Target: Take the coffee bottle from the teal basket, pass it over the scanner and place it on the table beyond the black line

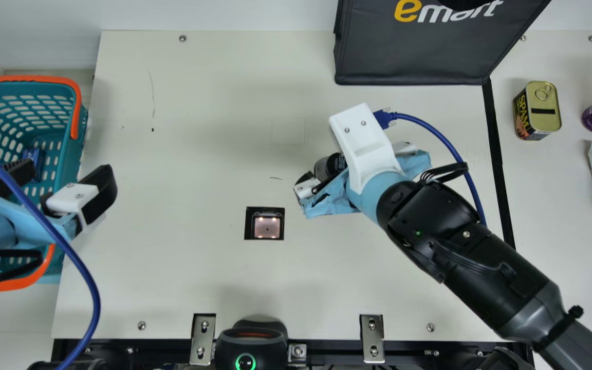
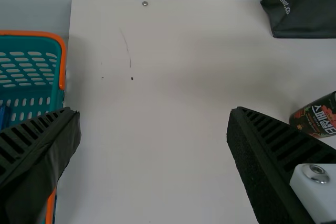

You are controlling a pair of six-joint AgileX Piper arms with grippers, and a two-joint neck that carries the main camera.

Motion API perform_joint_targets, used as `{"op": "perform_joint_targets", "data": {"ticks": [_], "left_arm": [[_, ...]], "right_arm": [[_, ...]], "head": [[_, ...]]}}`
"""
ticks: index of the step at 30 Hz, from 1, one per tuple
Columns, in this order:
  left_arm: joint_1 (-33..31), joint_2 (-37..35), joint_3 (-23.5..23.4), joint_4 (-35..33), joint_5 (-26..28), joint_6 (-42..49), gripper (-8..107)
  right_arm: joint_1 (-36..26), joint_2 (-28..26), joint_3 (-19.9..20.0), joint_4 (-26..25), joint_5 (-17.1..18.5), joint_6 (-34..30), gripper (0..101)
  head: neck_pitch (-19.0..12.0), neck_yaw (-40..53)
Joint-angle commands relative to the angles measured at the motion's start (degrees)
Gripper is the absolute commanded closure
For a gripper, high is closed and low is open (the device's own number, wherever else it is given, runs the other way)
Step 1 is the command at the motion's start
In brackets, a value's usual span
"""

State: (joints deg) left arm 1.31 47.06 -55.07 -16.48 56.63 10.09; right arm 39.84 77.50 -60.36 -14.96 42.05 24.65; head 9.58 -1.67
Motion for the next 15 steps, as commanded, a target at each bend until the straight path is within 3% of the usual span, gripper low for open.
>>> {"op": "perform_joint_targets", "data": {"ticks": [1, 9, 15], "left_arm": [[0.0, 0.0, 0.0, 0.0, 0.0, 0.0, 9], [0.0, 0.0, 0.0, 0.0, 0.0, 0.0, 9], [0.0, 0.0, 0.0, 0.0, 0.0, 0.0, 9]], "right_arm": [[0.1, 0.1, 0.2, -0.1, -0.2, 0.2, 46], [0.4, -0.4, -0.1, -1.2, -0.3, 1.3, 100], [0.6, -1.2, -2.6, -2.1, 1.9, 1.9, 101]], "head": [[-1.7, 0.1], [-1.7, 0.1], [-1.7, 0.1]]}}
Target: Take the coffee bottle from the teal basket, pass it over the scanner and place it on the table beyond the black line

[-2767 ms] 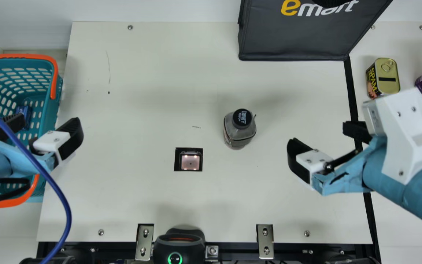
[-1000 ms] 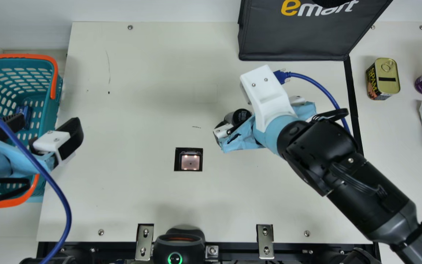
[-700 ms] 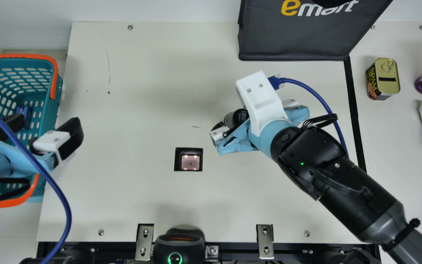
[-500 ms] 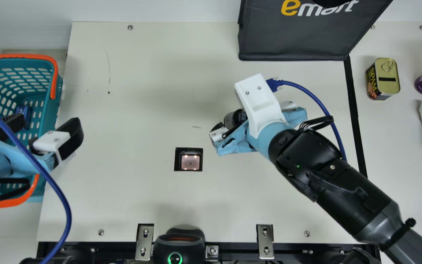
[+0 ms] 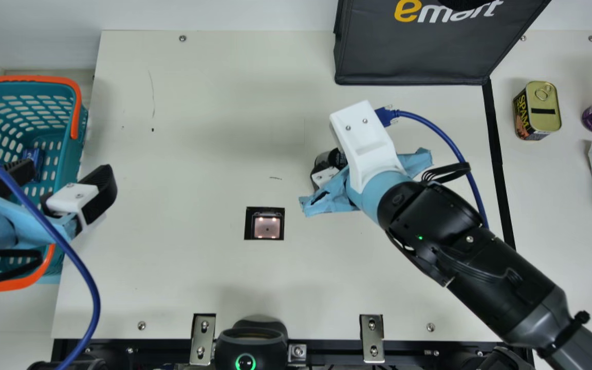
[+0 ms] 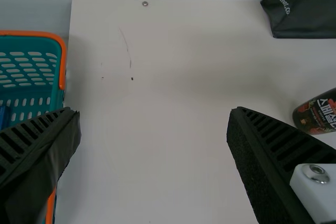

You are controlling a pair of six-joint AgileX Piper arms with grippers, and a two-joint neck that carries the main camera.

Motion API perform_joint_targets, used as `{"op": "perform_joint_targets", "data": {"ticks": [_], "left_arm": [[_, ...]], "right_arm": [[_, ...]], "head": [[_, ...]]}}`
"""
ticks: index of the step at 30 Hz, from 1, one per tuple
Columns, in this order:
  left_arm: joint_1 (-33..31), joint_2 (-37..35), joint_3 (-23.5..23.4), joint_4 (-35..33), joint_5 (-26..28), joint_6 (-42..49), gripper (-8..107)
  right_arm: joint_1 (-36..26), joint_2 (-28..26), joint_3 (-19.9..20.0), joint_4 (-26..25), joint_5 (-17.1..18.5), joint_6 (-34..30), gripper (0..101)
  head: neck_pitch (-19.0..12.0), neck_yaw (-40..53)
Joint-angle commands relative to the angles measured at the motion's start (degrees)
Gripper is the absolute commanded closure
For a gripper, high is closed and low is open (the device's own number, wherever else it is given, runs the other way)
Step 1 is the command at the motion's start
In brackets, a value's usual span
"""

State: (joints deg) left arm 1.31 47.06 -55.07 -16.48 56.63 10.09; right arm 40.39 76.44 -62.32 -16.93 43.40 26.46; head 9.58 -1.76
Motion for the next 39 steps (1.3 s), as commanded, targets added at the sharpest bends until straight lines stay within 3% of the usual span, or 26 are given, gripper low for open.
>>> {"op": "perform_joint_targets", "data": {"ticks": [1, 8, 11, 19, 23, 39], "left_arm": [[0.0, 0.0, 0.0, 0.0, 0.0, 0.0, 9], [0.0, 0.0, 0.0, 0.0, 0.0, 0.0, 9], [0.0, 0.0, 0.0, 0.0, 0.0, 0.0, 9], [0.0, 0.0, 0.0, 0.0, 0.0, 0.0, 9], [0.0, 0.0, 0.0, 0.0, 0.0, 0.0, 9], [0.0, 0.0, 0.0, 0.0, 0.0, 0.0, 9]], "right_arm": [[0.1, -0.3, -1.3, -0.2, 1.1, 0.1, 101], [0.1, -0.9, -5.9, 0.4, 5.5, -0.1, 101], [-0.1, -1.0, -7.2, 0.8, 6.7, -0.2, 101], [-4.5, -3.3, -6.7, 1.9, 8.1, -0.3, 101], [-8.8, -5.6, -5.1, 2.8, 8.5, -1.4, 101], [-35.0, -15.7, 1.1, 11.4, 10.4, -14.0, 101]], "head": [[-1.7, 0.2], [-1.7, 0.2], [-1.7, -3.8], [-1.7, -14.5], [-1.7, -19.8], [-1.7, -19.8]]}}
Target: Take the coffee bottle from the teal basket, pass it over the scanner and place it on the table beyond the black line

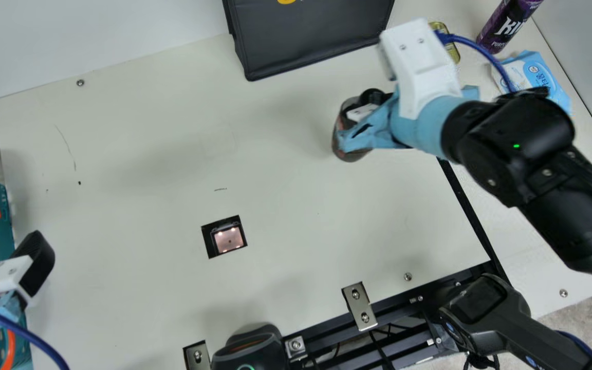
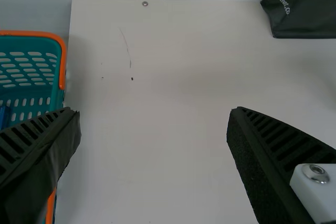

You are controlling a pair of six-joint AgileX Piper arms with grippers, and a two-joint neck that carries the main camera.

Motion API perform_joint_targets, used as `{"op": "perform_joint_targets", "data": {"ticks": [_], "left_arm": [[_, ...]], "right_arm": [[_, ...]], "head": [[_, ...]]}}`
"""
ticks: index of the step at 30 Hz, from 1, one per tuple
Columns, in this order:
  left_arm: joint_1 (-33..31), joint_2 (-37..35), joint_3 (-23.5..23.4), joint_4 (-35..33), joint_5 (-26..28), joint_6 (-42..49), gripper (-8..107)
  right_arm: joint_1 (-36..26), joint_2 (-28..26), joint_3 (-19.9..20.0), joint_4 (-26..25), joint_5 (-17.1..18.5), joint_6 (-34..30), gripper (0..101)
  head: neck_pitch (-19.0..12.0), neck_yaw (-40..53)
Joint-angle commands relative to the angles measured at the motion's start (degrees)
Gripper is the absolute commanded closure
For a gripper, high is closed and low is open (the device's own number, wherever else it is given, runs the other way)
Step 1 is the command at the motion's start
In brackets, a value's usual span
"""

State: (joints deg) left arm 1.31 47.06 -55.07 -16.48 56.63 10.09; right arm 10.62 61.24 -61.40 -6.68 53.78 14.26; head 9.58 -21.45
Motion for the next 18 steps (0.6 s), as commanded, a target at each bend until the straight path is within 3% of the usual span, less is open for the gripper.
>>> {"op": "perform_joint_targets", "data": {"ticks": [1, 9, 18], "left_arm": [[0.0, 0.0, 0.0, 0.0, 0.0, 0.0, 9], [0.0, 0.0, 0.0, 0.0, 0.0, 0.0, 9], [0.0, 0.0, 0.0, 0.0, 0.0, 0.0, 9]], "right_arm": [[-7.1, -1.0, 0.5, 1.9, 0.2, -3.0, 101], [-22.5, -2.8, 2.1, 8.7, 0.5, -13.3, 101], [-37.2, 0.1, 2.0, 16.2, -1.6, -27.3, 101]], "head": [[-1.7, -0.1], [-1.7, -0.1], [-1.7, -0.1]]}}
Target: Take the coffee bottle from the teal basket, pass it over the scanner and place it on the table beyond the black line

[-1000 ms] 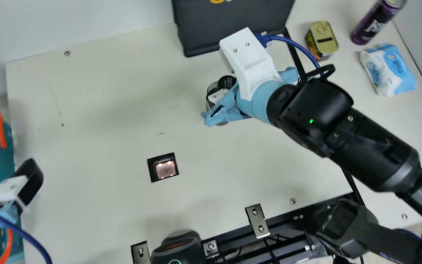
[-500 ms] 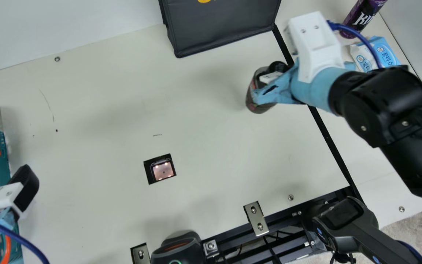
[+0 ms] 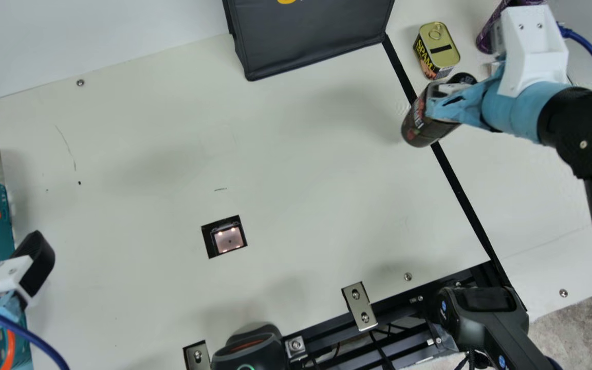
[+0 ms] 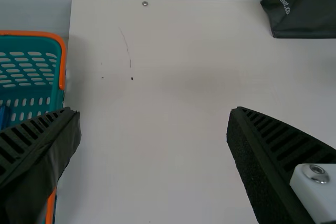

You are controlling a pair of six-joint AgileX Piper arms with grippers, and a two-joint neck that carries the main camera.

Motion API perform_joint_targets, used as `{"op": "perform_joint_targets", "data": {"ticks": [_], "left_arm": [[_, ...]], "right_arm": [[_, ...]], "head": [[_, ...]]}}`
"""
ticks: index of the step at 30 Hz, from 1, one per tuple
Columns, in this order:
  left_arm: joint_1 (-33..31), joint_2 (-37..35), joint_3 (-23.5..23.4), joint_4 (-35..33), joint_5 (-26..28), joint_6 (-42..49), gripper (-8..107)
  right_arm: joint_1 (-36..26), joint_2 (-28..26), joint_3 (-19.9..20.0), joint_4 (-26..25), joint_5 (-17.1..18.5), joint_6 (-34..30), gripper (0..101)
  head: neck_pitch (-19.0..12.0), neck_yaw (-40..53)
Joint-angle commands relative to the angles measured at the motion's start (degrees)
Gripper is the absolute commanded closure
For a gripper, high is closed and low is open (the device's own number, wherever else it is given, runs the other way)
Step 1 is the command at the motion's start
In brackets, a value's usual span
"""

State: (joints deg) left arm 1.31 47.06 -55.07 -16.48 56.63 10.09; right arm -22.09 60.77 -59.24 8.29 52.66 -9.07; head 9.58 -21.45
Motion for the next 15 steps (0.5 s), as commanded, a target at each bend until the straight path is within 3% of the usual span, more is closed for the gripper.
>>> {"op": "perform_joint_targets", "data": {"ticks": [1, 15], "left_arm": [[0.0, 0.0, 0.0, 0.0, 0.0, 0.0, 9], [0.0, 0.0, 0.0, 0.0, 0.0, 0.0, 9]], "right_arm": [[-5.9, 1.1, -0.2, 1.9, -0.9, -5.6, 101], [-17.0, 9.4, -2.1, 7.8, -5.3, -21.0, 101]], "head": [[-1.7, -0.1], [-1.7, -0.1]]}}
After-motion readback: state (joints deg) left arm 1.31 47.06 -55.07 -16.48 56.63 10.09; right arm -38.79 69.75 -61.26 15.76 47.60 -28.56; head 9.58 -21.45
